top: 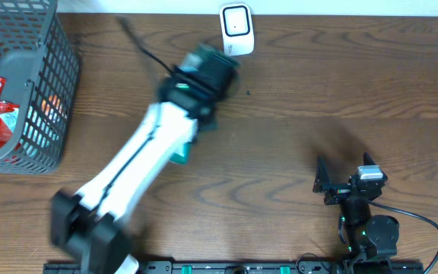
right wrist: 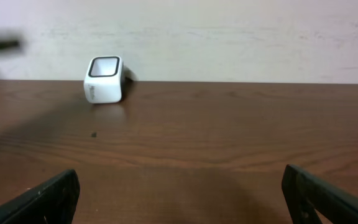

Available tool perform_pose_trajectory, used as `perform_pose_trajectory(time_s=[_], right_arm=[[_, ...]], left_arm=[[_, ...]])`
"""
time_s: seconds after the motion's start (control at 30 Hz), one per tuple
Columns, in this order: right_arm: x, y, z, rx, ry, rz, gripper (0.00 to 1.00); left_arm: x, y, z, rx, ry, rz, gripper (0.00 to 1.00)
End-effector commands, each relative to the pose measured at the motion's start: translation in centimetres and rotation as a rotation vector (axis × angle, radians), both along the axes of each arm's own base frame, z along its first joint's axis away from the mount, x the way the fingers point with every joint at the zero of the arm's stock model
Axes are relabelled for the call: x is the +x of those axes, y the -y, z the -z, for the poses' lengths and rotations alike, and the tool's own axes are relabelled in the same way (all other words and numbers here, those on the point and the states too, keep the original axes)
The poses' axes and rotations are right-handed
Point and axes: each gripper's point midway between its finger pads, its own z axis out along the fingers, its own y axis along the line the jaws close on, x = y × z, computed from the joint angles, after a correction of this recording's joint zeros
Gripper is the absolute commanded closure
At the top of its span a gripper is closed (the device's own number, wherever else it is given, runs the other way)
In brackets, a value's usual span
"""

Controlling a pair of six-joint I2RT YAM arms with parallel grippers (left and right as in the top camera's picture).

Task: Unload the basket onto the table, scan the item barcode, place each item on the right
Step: 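Lift the green package out and lower it onto the table centre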

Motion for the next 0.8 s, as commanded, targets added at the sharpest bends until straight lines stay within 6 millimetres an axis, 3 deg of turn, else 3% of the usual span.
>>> perform_pose_trajectory(time_s=[0.0, 0.1, 0.2, 0.23, 0.33, 0.37, 0.4, 0.57, 0.67, 0.77], right_arm=[[0.0, 0.2, 0.0, -0.015, 0.001, 0.006, 0.01], [0.0, 0.2, 0.0, -0.015, 0.001, 0.007, 0.01], [0.0, 0.2, 0.0, -0.015, 0.001, 0.007, 0.01], [0.0, 0.2, 0.0, -0.015, 0.001, 0.007, 0.01], [0.0, 0.2, 0.0, -0.015, 0.001, 0.007, 0.01], [0.0, 0.2, 0.0, -0.015, 0.001, 0.007, 0.01], [0.0, 0.2, 0.0, -0.015, 0.001, 0.006, 0.01], [0.0, 0.2, 0.0, -0.015, 0.001, 0.007, 0.01], [0.0, 0.2, 0.0, -0.015, 0.001, 0.007, 0.01], [0.0, 0.2, 0.0, -0.015, 0.001, 0.007, 0.01]], left_arm=[[-1.0, 3.9, 5.3, -0.041, -0.124, -0.005, 0.93], [-1.3, 6.3, 8.3, -0.072, -0.186, 0.027, 0.93], [-1.9, 8.4, 10.1, -0.147, -0.252, 0.064, 0.93], [-2.1, 9.0, 10.2, -0.171, -0.269, 0.087, 0.87], [-2.5, 9.8, 9.7, -0.216, -0.295, 0.157, 0.45], [-2.5, 10.6, 9.0, -0.260, -0.306, 0.212, 0.37], [-2.4, 11.1, 8.3, -0.292, -0.307, 0.248, 0.35], [-0.9, 11.4, 4.4, -0.360, -0.223, 0.365, 0.34], [1.0, 9.0, 3.4, -0.283, -0.143, 0.354, 0.34], [2.9, 6.0, 3.6, -0.151, -0.097, 0.374, 0.66]])
